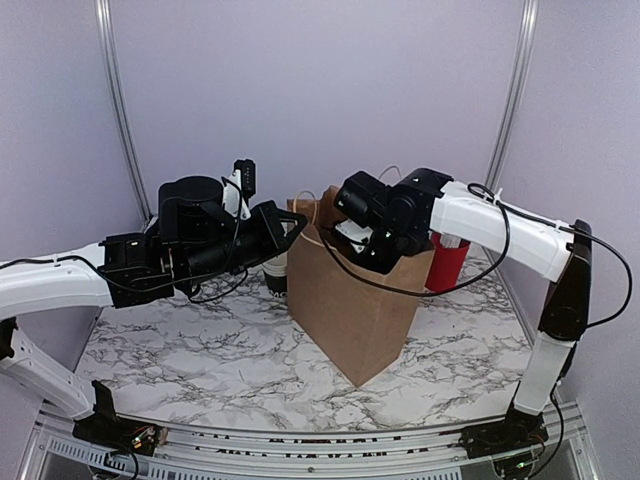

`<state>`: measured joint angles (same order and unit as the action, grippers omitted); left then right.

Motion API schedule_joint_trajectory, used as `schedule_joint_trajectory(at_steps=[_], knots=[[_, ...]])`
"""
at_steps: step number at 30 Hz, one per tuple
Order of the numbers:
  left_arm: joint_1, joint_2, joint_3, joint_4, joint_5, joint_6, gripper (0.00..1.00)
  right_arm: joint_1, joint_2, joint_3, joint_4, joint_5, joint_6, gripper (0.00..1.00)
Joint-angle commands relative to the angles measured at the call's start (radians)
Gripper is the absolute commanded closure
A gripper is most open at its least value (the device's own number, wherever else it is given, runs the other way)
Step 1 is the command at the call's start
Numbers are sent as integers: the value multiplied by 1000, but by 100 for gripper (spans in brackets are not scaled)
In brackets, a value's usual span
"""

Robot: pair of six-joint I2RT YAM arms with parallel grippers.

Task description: Pack the takeout coffee

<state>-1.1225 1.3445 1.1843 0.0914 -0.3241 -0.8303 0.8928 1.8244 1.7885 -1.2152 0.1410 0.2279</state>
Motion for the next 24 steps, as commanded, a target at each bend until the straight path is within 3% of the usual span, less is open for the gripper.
schedule_joint_trajectory(at_steps=[1,5,9,24], knots=[[-1,-14,1,-4,-15,0,100,8,-33,50,-10,12,8,18],[-1,-12,5,-7,-14,2,100,8,-39,66,-10,12,9,16],[0,-11,8,-10,-15,3,100,8,-43,83,-17,17,10,9],[0,0,20,-9,1,6,100,8,-74,99,12,-7,25,6]])
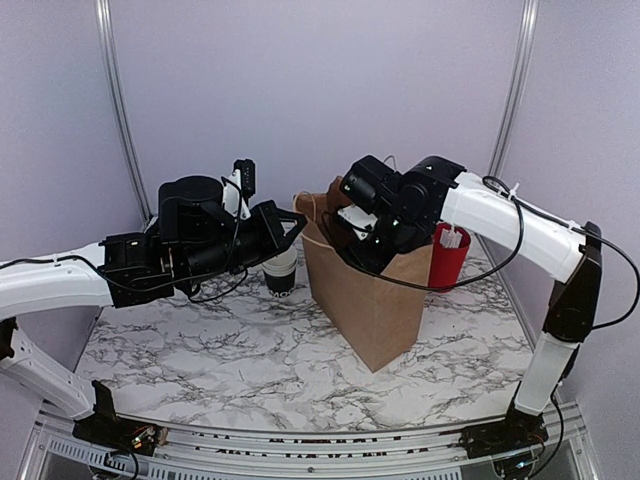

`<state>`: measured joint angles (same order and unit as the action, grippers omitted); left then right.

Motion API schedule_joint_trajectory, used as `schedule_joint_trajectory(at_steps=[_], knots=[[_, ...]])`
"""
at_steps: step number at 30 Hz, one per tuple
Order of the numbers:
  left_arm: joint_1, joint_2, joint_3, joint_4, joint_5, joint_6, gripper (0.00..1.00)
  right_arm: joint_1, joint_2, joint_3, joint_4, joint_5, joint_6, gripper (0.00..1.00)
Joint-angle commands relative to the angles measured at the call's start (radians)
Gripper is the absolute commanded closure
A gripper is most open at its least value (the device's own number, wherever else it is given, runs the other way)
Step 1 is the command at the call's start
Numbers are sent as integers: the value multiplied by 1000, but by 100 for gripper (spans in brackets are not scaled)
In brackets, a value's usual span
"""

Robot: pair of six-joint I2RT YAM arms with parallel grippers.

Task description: Pack the takeout coffee

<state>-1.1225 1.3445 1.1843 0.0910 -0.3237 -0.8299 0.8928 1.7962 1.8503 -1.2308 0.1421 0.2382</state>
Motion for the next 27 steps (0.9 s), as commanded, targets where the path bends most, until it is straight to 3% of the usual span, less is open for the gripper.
schedule_joint_trajectory(at_steps=[1,13,27], knots=[[0,2,24,-8,3,6,100,9,-45,37,30,-14,14,6],[-1,23,63,-4,43,31,100,9,-45,-63,81,-48,4,5],[-2,34,80,6,72,44,100,11,-44,-35,87,-34,-4,5]])
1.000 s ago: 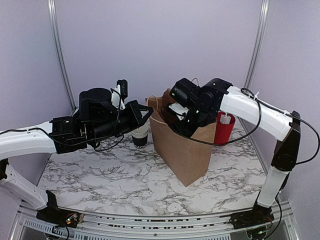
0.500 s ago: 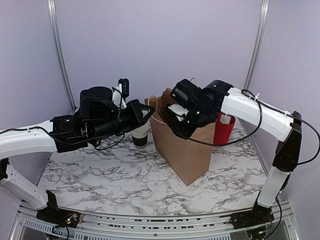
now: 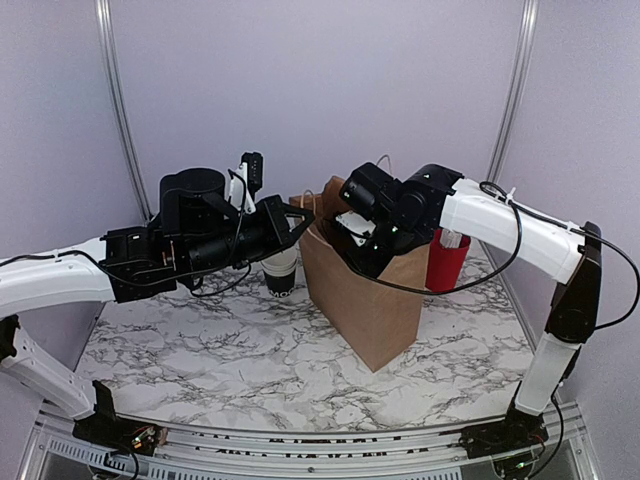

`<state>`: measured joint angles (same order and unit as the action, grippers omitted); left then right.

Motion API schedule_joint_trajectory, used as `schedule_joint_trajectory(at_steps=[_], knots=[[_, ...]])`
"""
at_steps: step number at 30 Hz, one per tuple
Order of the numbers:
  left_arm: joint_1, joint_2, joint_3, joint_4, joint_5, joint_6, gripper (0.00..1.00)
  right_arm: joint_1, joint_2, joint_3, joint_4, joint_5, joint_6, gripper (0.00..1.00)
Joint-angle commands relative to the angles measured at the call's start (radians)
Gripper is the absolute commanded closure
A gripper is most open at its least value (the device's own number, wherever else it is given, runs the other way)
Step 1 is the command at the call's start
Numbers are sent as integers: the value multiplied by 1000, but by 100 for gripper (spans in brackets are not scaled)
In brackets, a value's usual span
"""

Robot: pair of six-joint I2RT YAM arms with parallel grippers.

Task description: Pack the takeout coffee

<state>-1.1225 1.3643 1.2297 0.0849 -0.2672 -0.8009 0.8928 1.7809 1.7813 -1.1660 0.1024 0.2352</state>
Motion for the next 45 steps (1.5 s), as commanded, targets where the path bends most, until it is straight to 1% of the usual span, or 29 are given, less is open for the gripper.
schedule_joint_trajectory(at_steps=[1,14,32,45], knots=[[-2,14,34,12,16,15,100,12,-35,41,27,6,-1,5],[-2,6,23,10,3,11,100,11,-86,72,84,-48,-12,4],[-2,1,29,4,5,13,100,11,-106,172,57,1,4,4],[-2,11,41,0,13,13,100,11,-149,198,92,14,14,4]])
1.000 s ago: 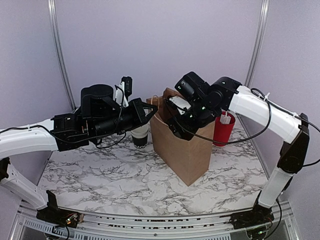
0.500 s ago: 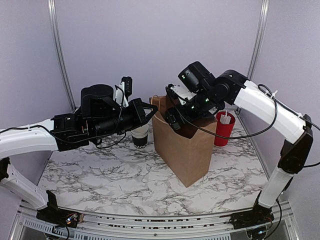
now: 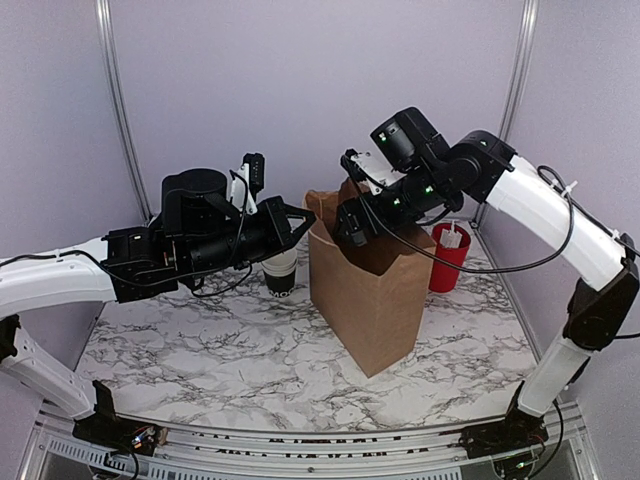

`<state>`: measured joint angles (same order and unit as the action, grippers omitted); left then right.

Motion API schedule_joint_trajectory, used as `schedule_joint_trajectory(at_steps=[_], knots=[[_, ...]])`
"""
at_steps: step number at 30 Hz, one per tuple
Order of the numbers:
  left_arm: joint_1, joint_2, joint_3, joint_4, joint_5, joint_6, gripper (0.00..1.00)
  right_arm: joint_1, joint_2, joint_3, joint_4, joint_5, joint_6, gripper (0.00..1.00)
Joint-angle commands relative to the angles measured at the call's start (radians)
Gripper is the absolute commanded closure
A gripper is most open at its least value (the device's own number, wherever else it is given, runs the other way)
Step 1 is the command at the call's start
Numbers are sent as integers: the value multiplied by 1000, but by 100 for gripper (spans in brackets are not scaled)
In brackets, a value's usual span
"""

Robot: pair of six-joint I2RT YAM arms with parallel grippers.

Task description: Pack the takeout coffee

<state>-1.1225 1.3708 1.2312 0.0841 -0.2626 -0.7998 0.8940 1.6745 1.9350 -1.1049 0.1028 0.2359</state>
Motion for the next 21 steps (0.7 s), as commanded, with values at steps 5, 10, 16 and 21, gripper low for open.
schedule_joint_trajectory(at_steps=[5,10,16,21], knots=[[-2,6,41,3,8,11,98,10,-70,48,61,15,18,4],[-2,10,42,8,9,13,95,10,-99,51,98,9,14,3],[-2,18,50,9,21,19,86,10,-136,36,158,19,7,3],[-3,17,50,9,20,22,82,9,-180,22,206,60,4,2]])
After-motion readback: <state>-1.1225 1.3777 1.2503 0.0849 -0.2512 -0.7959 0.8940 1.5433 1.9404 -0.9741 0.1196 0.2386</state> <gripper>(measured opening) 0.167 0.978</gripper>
